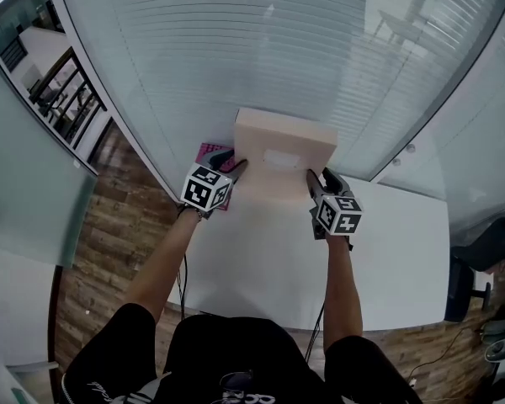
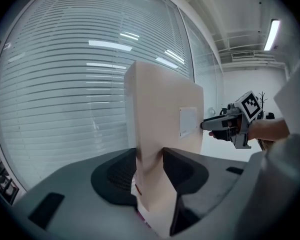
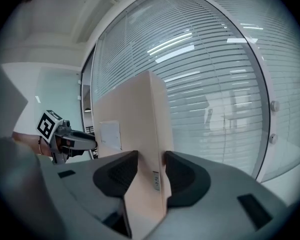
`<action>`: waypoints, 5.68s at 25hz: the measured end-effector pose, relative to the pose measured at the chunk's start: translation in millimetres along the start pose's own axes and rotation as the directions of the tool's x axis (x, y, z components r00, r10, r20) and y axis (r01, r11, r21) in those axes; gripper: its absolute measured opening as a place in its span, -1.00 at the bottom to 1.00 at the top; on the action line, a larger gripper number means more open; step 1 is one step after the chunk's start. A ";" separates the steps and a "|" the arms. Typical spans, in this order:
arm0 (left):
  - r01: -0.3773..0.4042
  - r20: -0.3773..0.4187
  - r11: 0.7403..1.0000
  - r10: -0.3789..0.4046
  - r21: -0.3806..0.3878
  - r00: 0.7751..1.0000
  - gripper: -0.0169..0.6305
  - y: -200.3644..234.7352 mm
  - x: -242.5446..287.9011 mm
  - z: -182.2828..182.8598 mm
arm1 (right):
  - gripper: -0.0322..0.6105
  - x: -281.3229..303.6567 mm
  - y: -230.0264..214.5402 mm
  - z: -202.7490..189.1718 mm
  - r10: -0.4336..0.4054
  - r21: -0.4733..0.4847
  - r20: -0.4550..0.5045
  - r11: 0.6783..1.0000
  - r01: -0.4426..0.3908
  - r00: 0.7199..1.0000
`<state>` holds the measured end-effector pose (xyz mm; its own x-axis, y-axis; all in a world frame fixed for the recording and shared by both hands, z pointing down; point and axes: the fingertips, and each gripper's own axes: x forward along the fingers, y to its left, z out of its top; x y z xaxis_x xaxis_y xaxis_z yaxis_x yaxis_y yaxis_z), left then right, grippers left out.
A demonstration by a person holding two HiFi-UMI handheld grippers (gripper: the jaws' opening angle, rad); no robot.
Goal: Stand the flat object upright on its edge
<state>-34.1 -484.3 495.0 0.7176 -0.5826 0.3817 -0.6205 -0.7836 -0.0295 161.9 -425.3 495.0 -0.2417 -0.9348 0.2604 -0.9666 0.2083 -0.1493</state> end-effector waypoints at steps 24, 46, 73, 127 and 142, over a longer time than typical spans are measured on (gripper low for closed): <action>-0.051 -0.026 0.998 0.051 0.030 0.998 -0.40 55.4 76.3 4.0 | -0.31 87.2 -44.1 4.4 -0.022 -0.024 -0.044 0.999 0.021 0.999; -0.045 -0.035 0.998 0.046 0.033 0.998 -0.40 62.9 93.4 -8.8 | -0.31 99.3 -51.9 -9.5 -0.008 -0.035 -0.056 0.999 0.006 0.998; -0.063 -0.009 0.997 0.063 -0.047 0.998 -0.40 65.0 82.2 -4.7 | -0.31 93.5 -50.1 -9.9 0.002 -0.001 -0.082 1.000 -0.002 0.997; -0.225 0.089 0.959 0.243 -0.175 0.966 -0.87 -132.7 -88.9 -42.7 | -0.83 -102.1 36.6 -47.1 0.147 -0.029 0.005 0.989 -0.147 0.989; -0.231 0.098 0.961 0.247 -0.149 0.964 -0.88 -170.9 -88.9 -43.2 | -0.83 -140.9 12.7 -64.1 0.137 -0.045 -0.001 0.989 -0.137 0.991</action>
<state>-5.5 -289.3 506.0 0.5695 -0.7763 0.2703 -0.8097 -0.5865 0.0215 178.2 -272.5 517.5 -0.3724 -0.8969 0.2387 -0.9271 0.3475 -0.1408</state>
